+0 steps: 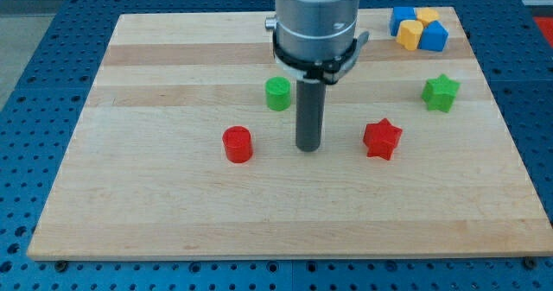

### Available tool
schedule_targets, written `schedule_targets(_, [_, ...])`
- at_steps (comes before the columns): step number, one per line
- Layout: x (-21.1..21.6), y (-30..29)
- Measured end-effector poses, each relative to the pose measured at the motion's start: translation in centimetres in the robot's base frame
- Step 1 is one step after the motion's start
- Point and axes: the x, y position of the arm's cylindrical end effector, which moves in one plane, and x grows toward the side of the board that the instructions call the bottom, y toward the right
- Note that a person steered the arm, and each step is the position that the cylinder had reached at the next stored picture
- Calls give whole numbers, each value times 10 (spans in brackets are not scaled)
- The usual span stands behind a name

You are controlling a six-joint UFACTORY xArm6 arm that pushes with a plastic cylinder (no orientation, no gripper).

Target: Push red star right a bit

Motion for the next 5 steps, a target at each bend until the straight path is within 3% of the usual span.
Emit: schedule_targets(5, [2, 81])
